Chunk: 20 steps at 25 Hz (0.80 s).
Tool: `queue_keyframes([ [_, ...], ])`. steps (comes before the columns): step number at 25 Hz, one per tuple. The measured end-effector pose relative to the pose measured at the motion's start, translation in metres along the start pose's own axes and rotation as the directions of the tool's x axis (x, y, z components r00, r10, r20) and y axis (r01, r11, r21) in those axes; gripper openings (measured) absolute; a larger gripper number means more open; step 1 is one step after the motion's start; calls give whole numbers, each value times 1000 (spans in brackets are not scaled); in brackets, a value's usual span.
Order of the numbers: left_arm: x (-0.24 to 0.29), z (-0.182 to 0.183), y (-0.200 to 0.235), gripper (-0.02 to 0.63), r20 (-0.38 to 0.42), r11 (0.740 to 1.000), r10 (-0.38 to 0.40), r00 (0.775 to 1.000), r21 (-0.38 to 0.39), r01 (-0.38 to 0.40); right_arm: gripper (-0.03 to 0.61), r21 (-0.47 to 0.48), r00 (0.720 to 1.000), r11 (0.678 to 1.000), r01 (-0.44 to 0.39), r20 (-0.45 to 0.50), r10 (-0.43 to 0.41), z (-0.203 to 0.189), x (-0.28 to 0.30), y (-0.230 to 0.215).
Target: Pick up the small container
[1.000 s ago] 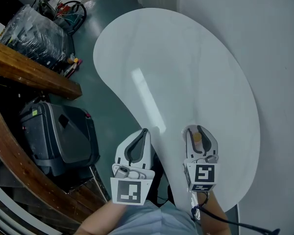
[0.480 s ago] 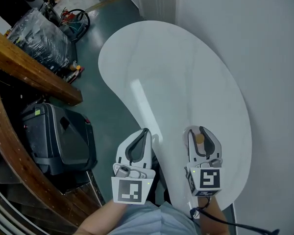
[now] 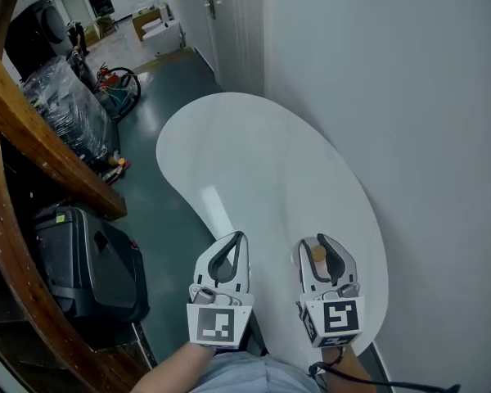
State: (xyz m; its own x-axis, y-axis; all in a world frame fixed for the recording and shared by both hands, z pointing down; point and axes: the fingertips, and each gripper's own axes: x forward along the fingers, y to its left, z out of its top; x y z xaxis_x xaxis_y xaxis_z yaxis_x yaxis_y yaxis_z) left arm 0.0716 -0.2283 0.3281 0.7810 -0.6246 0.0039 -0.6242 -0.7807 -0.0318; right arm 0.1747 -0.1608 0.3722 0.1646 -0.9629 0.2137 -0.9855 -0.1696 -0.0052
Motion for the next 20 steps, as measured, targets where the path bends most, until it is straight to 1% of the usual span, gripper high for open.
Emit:
queue_keyframes([
  [5, -2, 13, -19, 0, 36, 1000, -21, 999, 15, 20, 124, -1, 1000, 1000, 1, 6, -1, 5, -16, -5],
  [12, -6, 21, -38, 0, 61, 999, -44, 997, 32, 42, 123, -2, 1000, 1000, -8, 19, 8, 7, -27, -9],
  [15, -6, 21, -43, 1, 62, 998, -48, 997, 34, 46, 123, -19, 1000, 1000, -13, 22, 14, 7, -27, -9],
  [20, -4, 17, -45, 0, 50, 998, -43, 998, 37, 42, 123, -6, 999, 1000, -21, 25, 21, 5, -24, -12],
])
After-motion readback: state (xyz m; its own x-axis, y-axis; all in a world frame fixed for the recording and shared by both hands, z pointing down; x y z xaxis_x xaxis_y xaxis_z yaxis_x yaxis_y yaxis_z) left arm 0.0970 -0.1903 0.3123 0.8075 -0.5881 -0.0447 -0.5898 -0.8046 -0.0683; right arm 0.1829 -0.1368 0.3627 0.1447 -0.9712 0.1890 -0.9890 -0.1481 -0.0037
